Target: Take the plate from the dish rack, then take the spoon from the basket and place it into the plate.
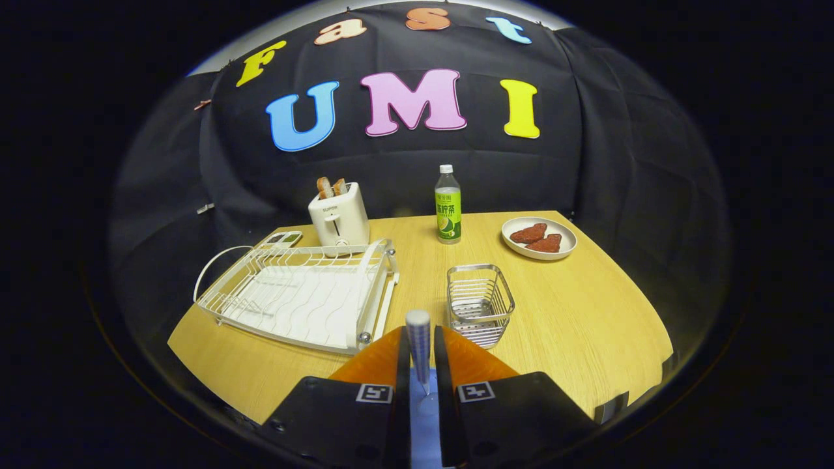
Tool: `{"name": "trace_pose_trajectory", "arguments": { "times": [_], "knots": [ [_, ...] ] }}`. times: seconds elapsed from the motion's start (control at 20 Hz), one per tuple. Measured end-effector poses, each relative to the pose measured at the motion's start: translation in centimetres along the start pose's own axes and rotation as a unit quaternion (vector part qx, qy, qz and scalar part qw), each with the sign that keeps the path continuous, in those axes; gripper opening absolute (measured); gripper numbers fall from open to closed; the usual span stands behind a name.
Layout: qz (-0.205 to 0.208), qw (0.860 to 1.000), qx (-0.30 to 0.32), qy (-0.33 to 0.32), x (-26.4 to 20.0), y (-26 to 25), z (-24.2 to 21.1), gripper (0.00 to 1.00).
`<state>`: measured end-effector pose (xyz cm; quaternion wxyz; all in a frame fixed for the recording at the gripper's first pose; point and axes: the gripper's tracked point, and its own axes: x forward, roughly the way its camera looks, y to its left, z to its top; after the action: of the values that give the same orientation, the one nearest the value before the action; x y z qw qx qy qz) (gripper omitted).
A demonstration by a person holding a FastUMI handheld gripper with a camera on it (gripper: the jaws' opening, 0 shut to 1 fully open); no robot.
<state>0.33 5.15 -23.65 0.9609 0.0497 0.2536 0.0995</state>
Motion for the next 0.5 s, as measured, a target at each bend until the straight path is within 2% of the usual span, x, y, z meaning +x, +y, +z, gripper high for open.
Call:
{"name": "trace_pose_trajectory", "arguments": {
  "times": [0.2, 0.5],
  "knots": [
    [-0.002, 1.0, 0.011, 0.016, -0.7, 0.5, -1.0, 0.22],
    [-0.018, 1.0, 0.023, -0.004, -3.0, -0.5, 0.8, 0.96]
  ]
}}
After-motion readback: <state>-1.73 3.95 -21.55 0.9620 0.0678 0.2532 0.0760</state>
